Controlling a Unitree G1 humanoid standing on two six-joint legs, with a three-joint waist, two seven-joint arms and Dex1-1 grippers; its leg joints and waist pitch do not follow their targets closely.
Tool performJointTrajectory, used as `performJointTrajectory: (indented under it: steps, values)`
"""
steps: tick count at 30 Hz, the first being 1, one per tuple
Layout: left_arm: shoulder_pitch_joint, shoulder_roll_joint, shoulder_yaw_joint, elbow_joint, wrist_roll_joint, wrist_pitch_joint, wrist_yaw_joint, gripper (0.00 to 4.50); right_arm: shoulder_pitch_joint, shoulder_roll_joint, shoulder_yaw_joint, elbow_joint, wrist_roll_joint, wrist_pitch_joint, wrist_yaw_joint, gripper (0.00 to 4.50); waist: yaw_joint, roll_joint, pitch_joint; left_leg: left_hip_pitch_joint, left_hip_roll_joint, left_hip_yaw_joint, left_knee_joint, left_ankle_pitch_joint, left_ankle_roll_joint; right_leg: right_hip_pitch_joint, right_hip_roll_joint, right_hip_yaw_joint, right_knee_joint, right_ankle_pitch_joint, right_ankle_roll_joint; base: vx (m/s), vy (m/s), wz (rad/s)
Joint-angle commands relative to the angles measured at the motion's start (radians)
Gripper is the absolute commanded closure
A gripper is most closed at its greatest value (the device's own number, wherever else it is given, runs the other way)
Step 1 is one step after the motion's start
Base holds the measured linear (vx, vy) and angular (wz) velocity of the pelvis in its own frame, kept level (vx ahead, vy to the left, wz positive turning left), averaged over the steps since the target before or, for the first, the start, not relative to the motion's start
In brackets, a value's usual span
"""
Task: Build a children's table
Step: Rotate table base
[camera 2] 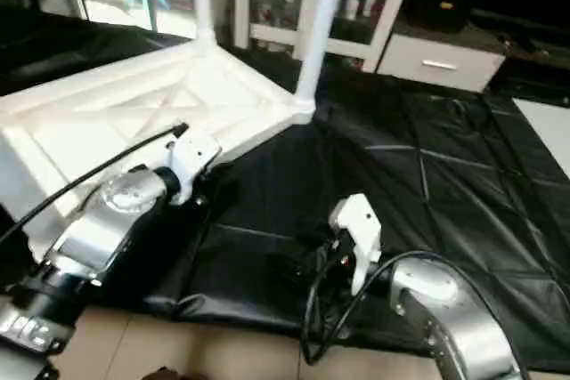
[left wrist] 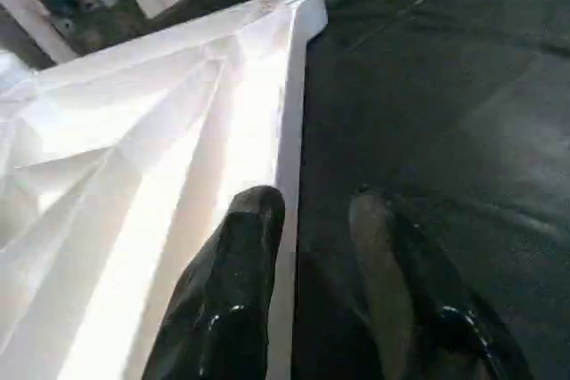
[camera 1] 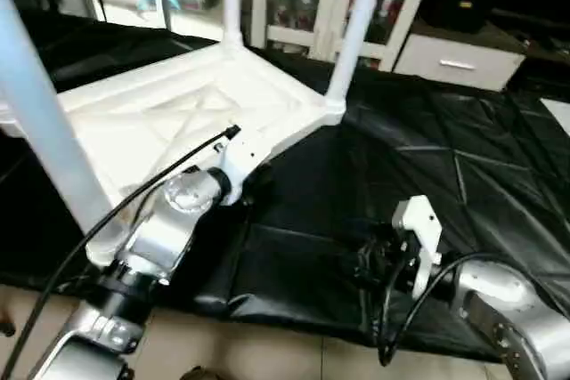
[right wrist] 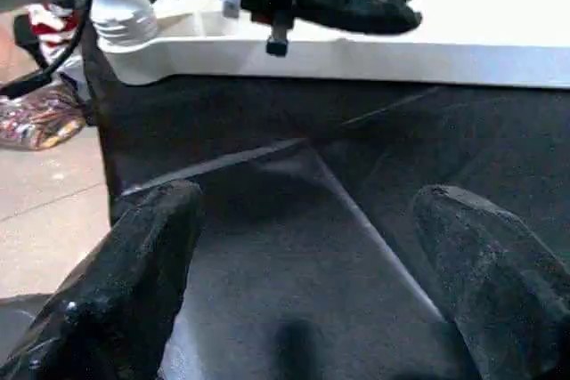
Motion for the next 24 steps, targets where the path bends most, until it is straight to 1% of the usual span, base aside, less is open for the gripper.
performJointTrajectory:
  steps: [1,2,3,4,5,6,7,8,9,10,11,12,13,14,15,16,17,18,19,20,21,24]
  values:
    - [0.054,0.007,-0.004,-0.149,-0.061,0.074,-0.034,2.89,0.0,-0.002,-0.008,-0.014,-0.02,0.0,-0.029,0.42,-0.001,0.025,-0.058,0.018,0.055,-0.033,-0.091,-0.276,-0.046,0.034,-0.06,0.047,-0.069,-0.197,-0.159,0.0,0.0,0.0]
    - [0.079,0.006,0.01,-0.19,-0.076,0.08,-0.033,2.89,0.003,0.002,-0.011,-0.015,-0.024,0.0,-0.04,0.42,-0.001,0.025,-0.058,0.018,0.055,-0.033,-0.091,-0.276,-0.046,0.034,-0.06,0.047,-0.069,-0.197,-0.159,0.0,0.0,0.0]
    - [0.115,-0.017,0.044,-0.241,-0.116,0.074,-0.017,2.89,0.005,0.01,-0.014,-0.012,-0.036,-0.006,-0.061,0.42,-0.002,0.035,-0.057,0.016,0.053,-0.031,-0.091,-0.27,-0.045,0.035,-0.058,0.048,-0.07,-0.168,-0.169,0.0,0.0,0.0]
    - [0.15,-0.048,0.084,-0.292,-0.152,0.08,0.002,2.89,0.007,0.017,-0.017,-0.01,-0.045,-0.012,-0.08,0.42,-0.002,0.033,-0.057,0.012,0.052,-0.03,-0.089,-0.262,-0.046,0.038,-0.058,0.048,-0.067,-0.146,-0.18,0.0,0.0,0.0]
    - [0.198,-0.093,0.132,-0.358,-0.198,0.084,0.034,2.89,0.012,0.026,-0.022,-0.01,-0.049,-0.015,-0.098,0.42,-0.003,0.031,-0.058,0.012,0.052,-0.027,-0.088,-0.259,-0.046,0.039,-0.058,0.049,-0.066,-0.142,-0.186,0.0,0.0,0.0]
    - [0.227,-0.121,0.16,-0.398,-0.22,0.089,0.052,2.89,0.015,0.031,-0.025,-0.011,-0.051,-0.017,-0.107,0.42,-0.004,0.033,-0.056,0.007,0.052,-0.028,-0.089,-0.257,-0.039,0.043,-0.061,0.049,-0.067,-0.138,-0.199,0.0,0.0,0.0]
    - [0.294,-0.143,0.187,-0.468,-0.249,0.061,0.066,2.89,0.024,0.04,-0.031,-0.018,-0.044,-0.014,-0.114,0.42,-0.003,0.035,-0.056,0.01,0.051,-0.027,-0.087,-0.263,-0.03,0.042,-0.06,0.049,-0.072,-0.16,-0.196,0.0,0.0,0.0]
    - [0.321,-0.146,0.194,-0.494,-0.258,0.051,0.068,2.89,0.028,0.042,-0.033,-0.021,-0.04,-0.013,-0.116,0.42,-0.003,0.034,-0.055,0.008,0.053,-0.028,-0.086,-0.267,-0.025,0.044,-0.061,0.049,-0.072,-0.167,-0.194,0.0,0.0,0.0]
    - [0.378,-0.15,0.211,-0.545,-0.283,0.034,0.07,2.89,0.034,0.046,-0.036,-0.028,-0.034,-0.011,-0.118,0.42,-0.004,0.033,-0.052,0.006,0.051,-0.028,-0.088,-0.278,-0.017,0.043,-0.059,0.049,-0.078,-0.201,-0.177,0.0,0.0,0.0]
    - [0.416,-0.152,0.226,-0.58,-0.304,0.034,0.071,2.89,0.04,0.048,-0.037,-0.034,-0.028,-0.012,-0.12,0.42,-0.007,0.031,-0.048,0.006,0.05,-0.028,-0.09,-0.306,-0.009,0.04,-0.057,0.049,-0.085,-0.279,-0.143,0.0,0.0,0.0]
    - [0.429,-0.153,0.231,-0.591,-0.311,0.034,0.072,2.89,0.042,0.048,-0.038,-0.036,-0.026,-0.012,-0.121,0.42,-0.009,0.034,-0.046,0.007,0.049,-0.028,-0.091,-0.317,-0.01,0.036,-0.054,0.05,-0.09,-0.31,-0.129,0.0,0.0,0.0]
    - [0.484,-0.151,0.254,-0.631,-0.347,0.034,0.062,2.89,0.049,0.053,-0.04,-0.044,-0.014,-0.009,-0.122,0.42,-0.009,0.034,-0.046,0.01,0.049,-0.028,-0.09,-0.328,-0.013,0.033,-0.053,0.05,-0.091,-0.328,-0.122,0.0,0.0,0.0]
    - [0.511,-0.149,0.267,-0.652,-0.365,0.039,0.055,2.89,0.053,0.056,-0.041,-0.049,-0.008,-0.007,-0.123,0.42,-0.01,0.036,-0.043,0.01,0.048,-0.03,-0.092,-0.354,-0.017,0.029,-0.052,0.049,-0.097,-0.379,-0.096,0.0,0.0,0.0]
    - [0.555,-0.141,0.287,-0.667,-0.393,0.023,0.032,2.89,0.057,0.058,-0.04,-0.052,-0.003,-0.006,-0.121,0.42,-0.01,0.036,-0.043,0.01,0.048,-0.03,-0.092,-0.354,-0.017,0.029,-0.052,0.049,-0.097,-0.379,-0.096,0.0,0.0,0.0]
    - [0.585,-0.14,0.304,-0.682,-0.411,0.017,0.015,2.89,0.06,0.06,-0.039,-0.055,-0.002,-0.006,-0.121,0.42,-0.011,0.036,-0.039,0.012,0.046,-0.031,-0.093,-0.379,-0.02,0.023,-0.051,0.049,-0.104,-0.429,-0.075,0.0,0.0,0.0]
    - [0.611,-0.13,0.315,-0.694,-0.425,0.016,-0.009,2.89,0.062,0.061,-0.036,-0.057,-0.002,-0.006,-0.12,0.42,-0.013,0.032,-0.039,0.01,0.046,-0.033,-0.094,-0.389,-0.025,0.023,-0.051,0.049,-0.107,-0.46,-0.056,0.0,0.0,0.0]
    - [0.661,-0.109,0.342,-0.711,-0.464,0.022,-0.063,2.89,0.064,0.064,-0.032,-0.059,-0.002,-0.006,-0.119,0.42,-0.011,0.036,-0.039,0.015,0.045,-0.035,-0.094,-0.403,-0.03,0.017,-0.05,0.048,-0.11,-0.485,-0.041,0.0,0.0,0.0]
    - [0.671,-0.104,0.347,-0.715,-0.472,0.024,-0.074,2.89,0.064,0.064,-0.031,-0.059,-0.003,-0.006,-0.119,0.42,-0.012,0.037,-0.037,0.015,0.044,-0.035,-0.095,-0.414,-0.032,0.015,-0.051,0.049,-0.111,-0.499,-0.037,0.0,0.0,0.0]
    - [0.692,-0.075,0.363,-0.7,-0.472,0.018,-0.099,2.89,0.06,0.065,-0.029,-0.055,-0.004,-0.008,-0.117,0.42,-0.015,0.037,-0.035,0.014,0.044,-0.037,-0.097,-0.438,-0.038,0.014,-0.049,0.047,-0.115,-0.528,-0.023,0.0,0.0,0.0]
    - [0.699,-0.061,0.367,-0.693,-0.47,0.013,-0.101,2.89,0.058,0.065,-0.029,-0.052,-0.004,-0.008,-0.116,0.42,-0.013,0.039,-0.036,0.022,0.043,-0.037,-0.096,-0.452,-0.041,0.007,-0.047,0.047,-0.117,-0.535,-0.011,0.0,0.0,0.0]
    - [0.697,-0.055,0.368,-0.685,-0.465,0.008,-0.098,2.89,0.055,0.065,-0.029,-0.049,-0.004,-0.009,-0.116,0.42,-0.015,0.039,-0.035,0.023,0.042,-0.037,-0.097,-0.461,-0.043,0.005,-0.045,0.047,-0.118,-0.537,-0.008,0.0,0.0,0.0]
    - [0.675,-0.054,0.372,-0.655,-0.474,0.005,-0.092,2.89,0.047,0.063,-0.032,-0.04,0.0,-0.012,-0.112,0.42,-0.015,0.041,-0.036,0.021,0.043,-0.041,-0.101,-0.47,-0.052,0.01,-0.046,0.046,-0.115,-0.514,-0.008,0.0,0.0,0.0]
